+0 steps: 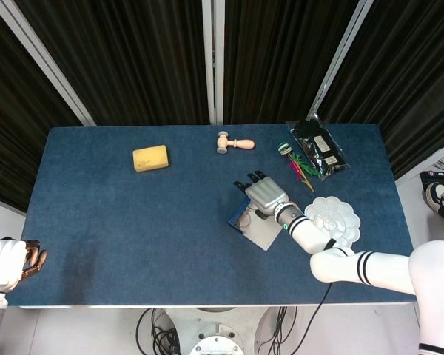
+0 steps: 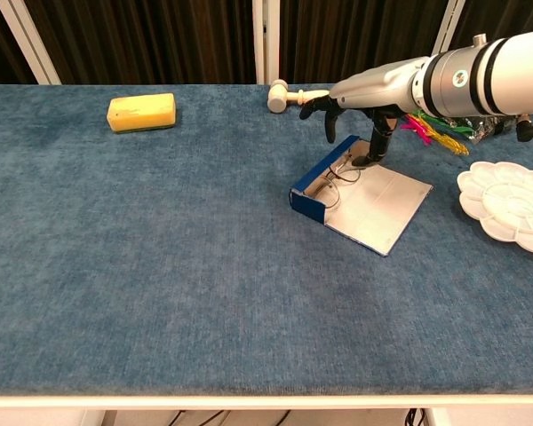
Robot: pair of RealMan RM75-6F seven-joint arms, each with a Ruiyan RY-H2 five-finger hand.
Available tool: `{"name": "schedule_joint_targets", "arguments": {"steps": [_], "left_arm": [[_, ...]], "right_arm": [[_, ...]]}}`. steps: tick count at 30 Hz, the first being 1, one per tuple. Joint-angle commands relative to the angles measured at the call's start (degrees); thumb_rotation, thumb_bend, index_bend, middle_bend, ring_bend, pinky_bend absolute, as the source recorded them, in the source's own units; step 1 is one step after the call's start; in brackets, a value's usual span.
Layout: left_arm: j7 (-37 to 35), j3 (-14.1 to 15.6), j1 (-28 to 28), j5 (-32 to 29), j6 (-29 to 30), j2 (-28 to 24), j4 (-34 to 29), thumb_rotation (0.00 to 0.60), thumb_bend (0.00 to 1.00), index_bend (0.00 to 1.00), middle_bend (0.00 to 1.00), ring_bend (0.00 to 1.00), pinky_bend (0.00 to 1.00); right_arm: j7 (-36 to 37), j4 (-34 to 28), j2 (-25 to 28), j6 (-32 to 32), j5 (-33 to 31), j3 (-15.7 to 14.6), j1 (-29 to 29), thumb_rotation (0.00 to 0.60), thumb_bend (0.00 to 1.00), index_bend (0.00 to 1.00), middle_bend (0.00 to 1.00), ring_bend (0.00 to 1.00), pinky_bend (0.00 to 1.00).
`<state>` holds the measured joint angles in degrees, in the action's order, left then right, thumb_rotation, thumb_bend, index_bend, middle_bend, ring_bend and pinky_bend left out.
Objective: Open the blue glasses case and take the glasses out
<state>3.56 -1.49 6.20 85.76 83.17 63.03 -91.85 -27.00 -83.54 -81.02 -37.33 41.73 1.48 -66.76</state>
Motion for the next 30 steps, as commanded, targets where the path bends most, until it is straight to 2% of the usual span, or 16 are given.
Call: {"name": "schedule_joint_targets", "arguments": {"steps": [1, 5, 11, 30], "left_arm": [[0.0, 0.0, 0.0, 0.0, 0.0, 0.0, 0.0, 0.6, 0.39, 0.85, 0.99, 0.84, 0.66], [0.0, 0.0, 0.0, -0.1, 0.0, 0.0, 0.0, 0.6, 0.39, 0.85, 0.99, 0.84, 0.66], [-0.3, 0.0, 0.0, 0.0, -0.1, 0.0, 0.1, 0.6, 0.39, 0.85, 0.99, 0.84, 0.66], [-0.5, 0.0, 0.0, 0.0, -0.1, -0.1, 0.1, 0.6, 0.39, 0.85, 0.99, 0.84, 0.66]], "right_arm": [[2.6, 1.7, -0.5, -0.5, 7.7, -0.1, 2.0, 0.6, 0.23, 0.09, 0.19, 0.0, 0.0], [2.9, 4.9, -3.1, -0.6, 11.0, 0.1, 2.1, 0.6, 0.23, 0.12, 0.18, 0.0, 0.0], [2.6, 8.3, -5.5, 1.0, 12.0, 0.2, 1.5, 0.6, 0.3, 0.13, 0.18, 0.0, 0.0], [2.3, 11.2, -7.1, 3.0, 11.8, 0.3, 1.6, 0.6, 0.4, 0.32, 0.2, 0.0, 0.0]]}}
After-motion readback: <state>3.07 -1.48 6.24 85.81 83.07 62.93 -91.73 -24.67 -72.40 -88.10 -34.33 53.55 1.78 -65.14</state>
